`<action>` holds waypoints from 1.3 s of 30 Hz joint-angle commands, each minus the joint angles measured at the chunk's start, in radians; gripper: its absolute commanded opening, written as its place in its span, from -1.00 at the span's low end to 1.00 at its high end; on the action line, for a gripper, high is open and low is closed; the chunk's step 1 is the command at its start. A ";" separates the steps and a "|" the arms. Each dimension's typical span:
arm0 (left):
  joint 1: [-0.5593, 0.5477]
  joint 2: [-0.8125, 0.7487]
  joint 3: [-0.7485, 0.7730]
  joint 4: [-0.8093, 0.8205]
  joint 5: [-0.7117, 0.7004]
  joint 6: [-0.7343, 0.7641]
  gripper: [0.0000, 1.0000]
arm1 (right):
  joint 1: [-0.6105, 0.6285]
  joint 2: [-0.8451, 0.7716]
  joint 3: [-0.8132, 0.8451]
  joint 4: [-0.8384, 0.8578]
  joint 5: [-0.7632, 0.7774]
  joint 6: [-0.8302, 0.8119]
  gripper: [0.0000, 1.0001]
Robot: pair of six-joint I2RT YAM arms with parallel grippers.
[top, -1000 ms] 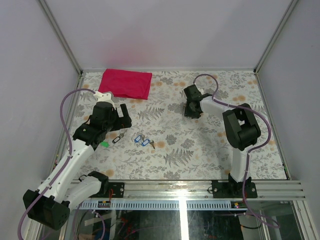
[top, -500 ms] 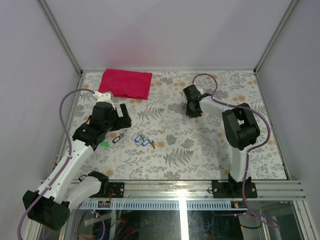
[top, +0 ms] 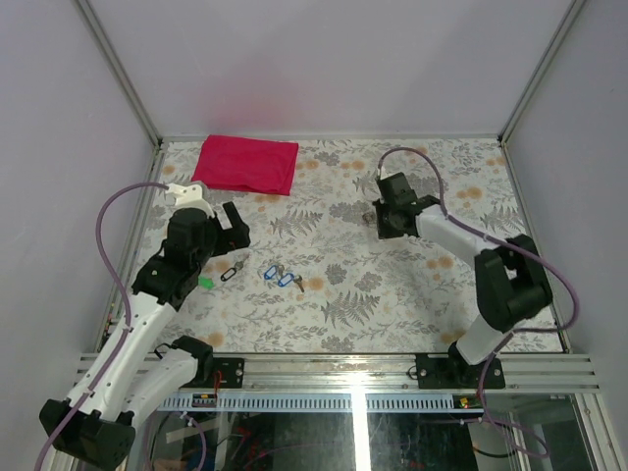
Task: Put the keys on the keyring
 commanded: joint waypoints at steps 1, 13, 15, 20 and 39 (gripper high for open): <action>0.018 0.007 0.068 0.059 0.017 0.059 0.99 | 0.008 -0.216 -0.028 0.014 -0.136 -0.121 -1.00; -0.033 0.047 0.180 0.190 0.309 0.171 1.00 | 0.008 -0.638 -0.102 -0.024 -0.389 -0.226 -1.00; -0.087 0.048 0.191 0.205 0.288 0.185 1.00 | 0.007 -0.677 -0.074 -0.079 -0.426 -0.221 -1.00; -0.248 0.015 0.167 0.293 0.225 0.215 0.96 | 0.007 -0.706 0.033 -0.316 -0.532 -0.280 -1.00; -1.041 0.117 -0.013 0.726 -0.211 0.673 0.94 | 0.011 -0.612 0.291 -0.773 -0.732 -0.275 -1.00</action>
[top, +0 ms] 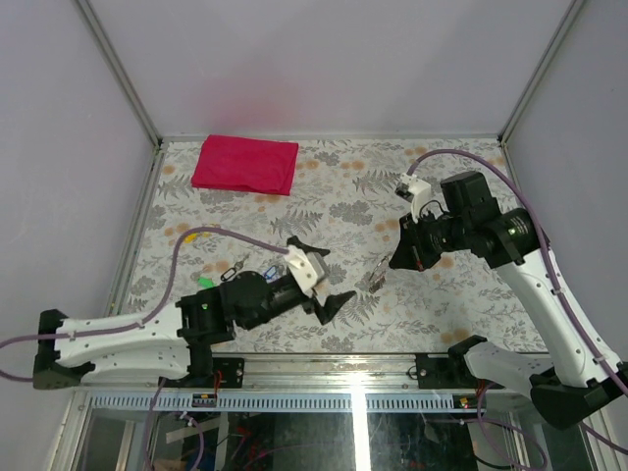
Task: Put the keys on the keyring
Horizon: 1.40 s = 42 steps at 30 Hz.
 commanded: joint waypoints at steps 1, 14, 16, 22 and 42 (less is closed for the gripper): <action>-0.101 0.072 0.008 0.206 -0.130 0.218 0.94 | 0.010 0.026 0.071 -0.080 -0.065 0.003 -1.00; -0.188 0.224 0.006 0.423 -0.189 0.488 0.73 | 0.071 0.052 0.088 -0.093 -0.157 0.047 -1.00; -0.192 0.251 0.020 0.412 -0.195 0.534 0.69 | 0.074 0.052 0.094 -0.100 -0.174 0.050 -1.00; -0.205 0.304 0.029 0.413 -0.202 0.624 0.57 | 0.076 0.043 0.089 -0.135 -0.210 0.037 -1.00; -0.204 0.351 0.080 0.388 -0.191 0.733 0.21 | 0.077 0.035 0.080 -0.168 -0.260 0.012 -1.00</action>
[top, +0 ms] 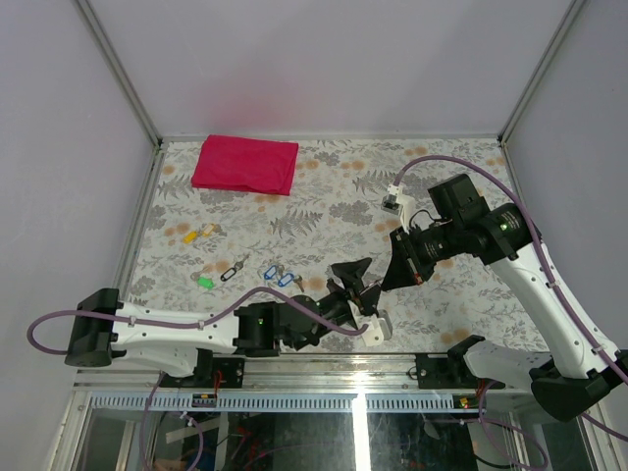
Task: Put the keys on the keyring
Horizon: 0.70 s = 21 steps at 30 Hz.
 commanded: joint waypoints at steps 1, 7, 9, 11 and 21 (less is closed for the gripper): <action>-0.007 0.011 0.061 0.034 0.013 0.019 0.16 | 0.009 -0.017 0.034 -0.020 -0.052 0.000 -1.00; -0.006 0.031 0.099 -0.027 0.040 0.014 -0.06 | 0.009 -0.022 0.034 -0.026 -0.052 -0.004 -1.00; -0.008 0.035 0.103 -0.037 0.039 0.009 -0.13 | 0.008 -0.025 0.034 -0.029 -0.050 -0.004 -0.99; -0.006 0.035 0.104 -0.045 0.039 0.007 -0.20 | 0.008 -0.026 0.033 -0.029 -0.050 -0.004 -0.98; -0.006 0.033 0.110 -0.066 0.043 -0.005 -0.64 | 0.008 -0.033 0.028 -0.020 -0.048 -0.007 -0.91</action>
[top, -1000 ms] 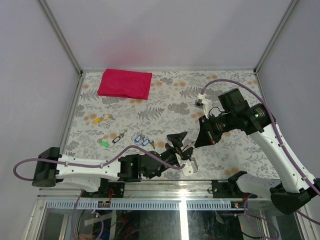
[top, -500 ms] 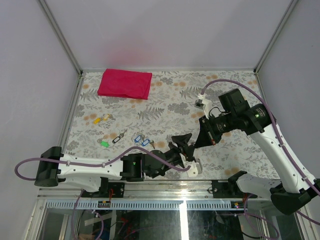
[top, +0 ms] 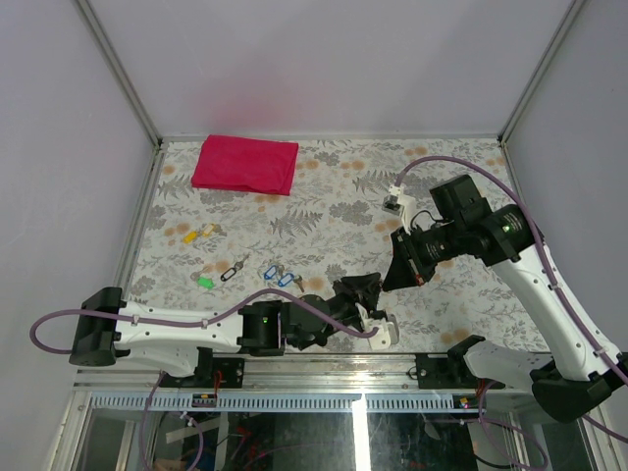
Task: Put the keys on the keyring
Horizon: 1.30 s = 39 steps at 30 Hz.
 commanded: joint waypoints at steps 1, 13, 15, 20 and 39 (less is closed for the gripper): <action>-0.006 -0.002 0.047 0.032 0.006 -0.006 -0.70 | 0.009 -0.026 0.027 -0.013 -0.044 0.003 -0.88; -0.005 -0.037 0.038 0.007 -0.031 -0.076 -1.00 | 0.009 -0.072 0.061 0.098 0.051 0.056 -0.21; -0.005 -0.055 0.028 0.006 -0.051 -0.107 -1.00 | 0.009 -0.100 0.067 0.139 0.108 0.074 -0.10; -0.006 -0.110 -0.001 -0.007 -0.104 -0.252 -1.00 | 0.008 -0.197 0.041 0.260 0.256 0.138 0.06; -0.006 -0.094 0.002 -0.038 -0.370 -0.247 -1.00 | 0.008 -0.435 -0.190 0.602 0.357 0.269 0.05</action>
